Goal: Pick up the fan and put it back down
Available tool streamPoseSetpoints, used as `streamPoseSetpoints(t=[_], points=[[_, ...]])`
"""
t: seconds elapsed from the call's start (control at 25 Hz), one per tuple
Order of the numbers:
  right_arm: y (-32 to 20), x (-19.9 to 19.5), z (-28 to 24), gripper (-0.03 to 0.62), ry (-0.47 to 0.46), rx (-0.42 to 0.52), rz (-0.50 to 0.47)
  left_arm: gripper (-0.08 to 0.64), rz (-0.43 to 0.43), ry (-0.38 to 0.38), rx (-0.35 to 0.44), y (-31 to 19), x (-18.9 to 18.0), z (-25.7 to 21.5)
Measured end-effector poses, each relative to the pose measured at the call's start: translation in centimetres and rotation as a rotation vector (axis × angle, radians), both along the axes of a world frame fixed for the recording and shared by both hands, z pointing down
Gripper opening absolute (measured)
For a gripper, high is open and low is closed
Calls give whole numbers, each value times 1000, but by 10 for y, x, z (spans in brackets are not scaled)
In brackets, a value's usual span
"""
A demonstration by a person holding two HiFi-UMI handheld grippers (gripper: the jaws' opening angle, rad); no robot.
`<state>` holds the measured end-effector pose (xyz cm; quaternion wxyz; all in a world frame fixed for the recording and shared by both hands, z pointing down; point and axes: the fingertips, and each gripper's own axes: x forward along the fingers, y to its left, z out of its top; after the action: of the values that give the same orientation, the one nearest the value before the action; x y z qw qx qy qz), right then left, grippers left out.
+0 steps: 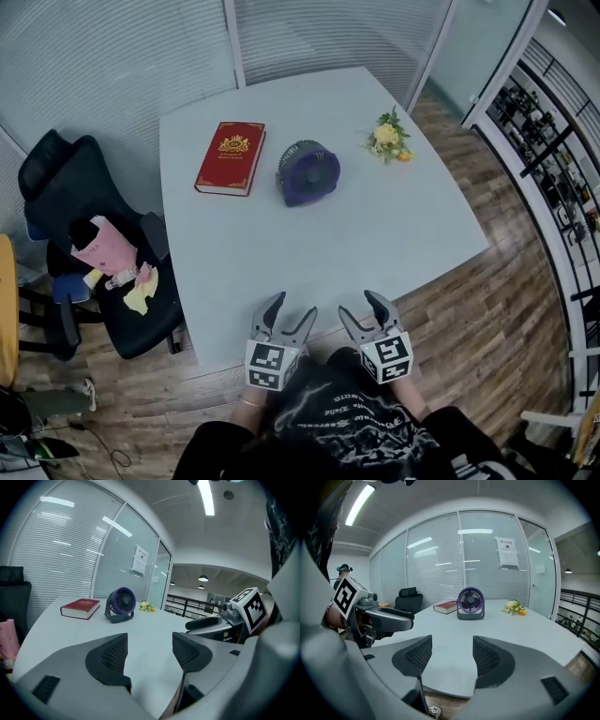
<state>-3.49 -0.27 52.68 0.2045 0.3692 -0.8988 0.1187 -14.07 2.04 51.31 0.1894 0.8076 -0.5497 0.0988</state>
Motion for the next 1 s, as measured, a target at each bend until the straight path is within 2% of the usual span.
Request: streamPoseSetpoints(t=[0.08, 0.28, 0.56, 0.76, 0.88, 1.0], points=[[0, -4, 2, 278, 10, 1, 1, 318, 3, 7, 2, -1, -4, 0], [-2, -9, 2, 278, 16, -2, -3, 318, -12, 81, 8, -3, -10, -4], [-6, -10, 8, 278, 64, 11, -32, 318, -61, 48, -3, -9, -19, 1], [-19, -8, 7, 278, 43, 4, -46, 318, -115, 25, -11, -21, -23, 2], [-35, -5, 1, 278, 23, 9, -50, 318, -129, 38, 5, -33, -21, -6], [-54, -1, -8, 278, 14, 29, -62, 318, -150, 21, 17, -47, -21, -12]])
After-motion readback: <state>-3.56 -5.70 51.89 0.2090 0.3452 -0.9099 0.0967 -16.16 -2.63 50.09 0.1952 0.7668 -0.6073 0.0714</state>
